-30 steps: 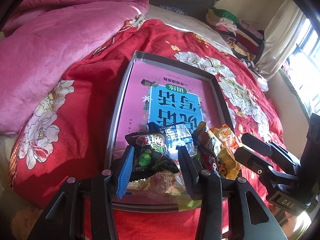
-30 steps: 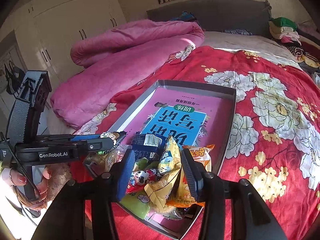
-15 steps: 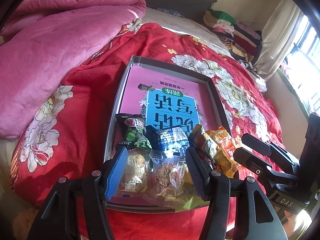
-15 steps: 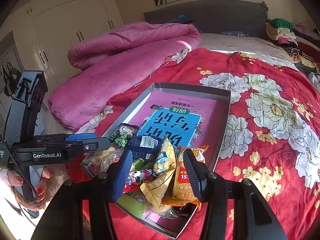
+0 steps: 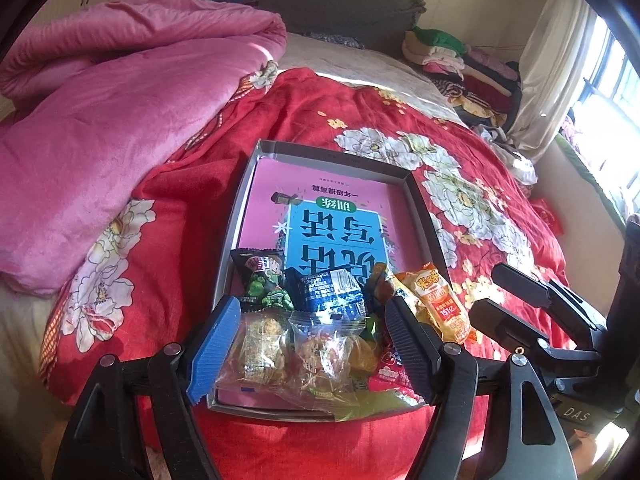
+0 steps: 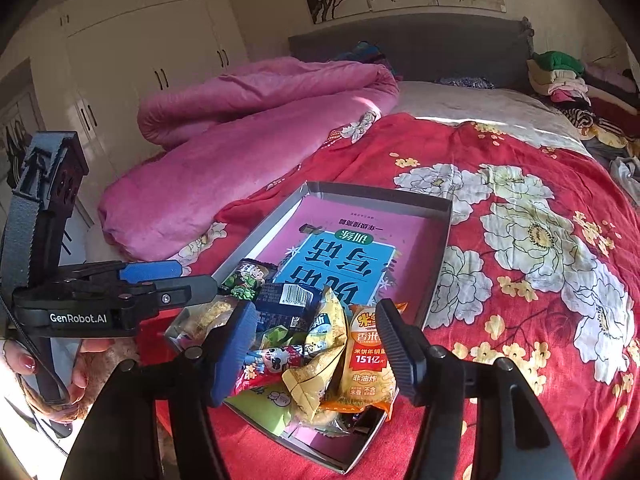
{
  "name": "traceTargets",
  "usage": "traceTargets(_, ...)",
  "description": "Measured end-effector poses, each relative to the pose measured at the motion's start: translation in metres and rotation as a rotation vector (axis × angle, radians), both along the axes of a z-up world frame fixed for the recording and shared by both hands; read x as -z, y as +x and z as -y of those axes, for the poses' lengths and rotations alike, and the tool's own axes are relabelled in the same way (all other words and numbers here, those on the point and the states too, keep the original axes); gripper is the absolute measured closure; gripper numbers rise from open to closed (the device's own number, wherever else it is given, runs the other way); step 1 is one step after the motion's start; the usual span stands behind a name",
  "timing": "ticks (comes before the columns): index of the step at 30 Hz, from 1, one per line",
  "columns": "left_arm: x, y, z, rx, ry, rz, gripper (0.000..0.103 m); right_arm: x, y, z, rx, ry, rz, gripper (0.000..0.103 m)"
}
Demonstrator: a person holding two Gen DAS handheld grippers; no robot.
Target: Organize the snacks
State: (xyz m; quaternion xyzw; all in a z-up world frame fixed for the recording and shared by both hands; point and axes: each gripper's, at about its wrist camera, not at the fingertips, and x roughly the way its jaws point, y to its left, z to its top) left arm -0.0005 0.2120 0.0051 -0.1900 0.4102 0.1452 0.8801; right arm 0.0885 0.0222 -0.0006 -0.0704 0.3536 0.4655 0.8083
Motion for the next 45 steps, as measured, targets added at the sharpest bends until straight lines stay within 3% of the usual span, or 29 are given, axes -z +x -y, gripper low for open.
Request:
traceTargets(7,-0.021,-0.023,0.024,-0.043,-0.001,0.032,0.024,-0.032,-0.017,0.026,0.008,0.055,0.083,0.025)
traceTargets(11,-0.02,-0.044,0.046,-0.047,-0.032,0.027,0.024,-0.043,-0.022,0.047,0.041,0.055,0.062,0.022)
traceTargets(15,-0.012,-0.062,0.07,-0.025,-0.038,-0.001,0.024,-0.046,-0.031,0.068,0.057,0.034,0.038,0.009)
traceTargets(20,-0.002,-0.079,0.087,-0.035,-0.025,-0.057,0.024,-0.04,-0.052,0.089,0.074,-0.015,0.045,0.009)
traceTargets(26,-0.004,-0.086,0.097,-0.033,-0.001,-0.056,0.024,-0.029,-0.075,0.099,0.073,-0.062,0.034,0.008)
traceTargets(45,-0.004,-0.086,0.106,-0.016,0.017,-0.056,0.024,-0.027,-0.085,0.098,0.076,-0.051,0.054,0.008)
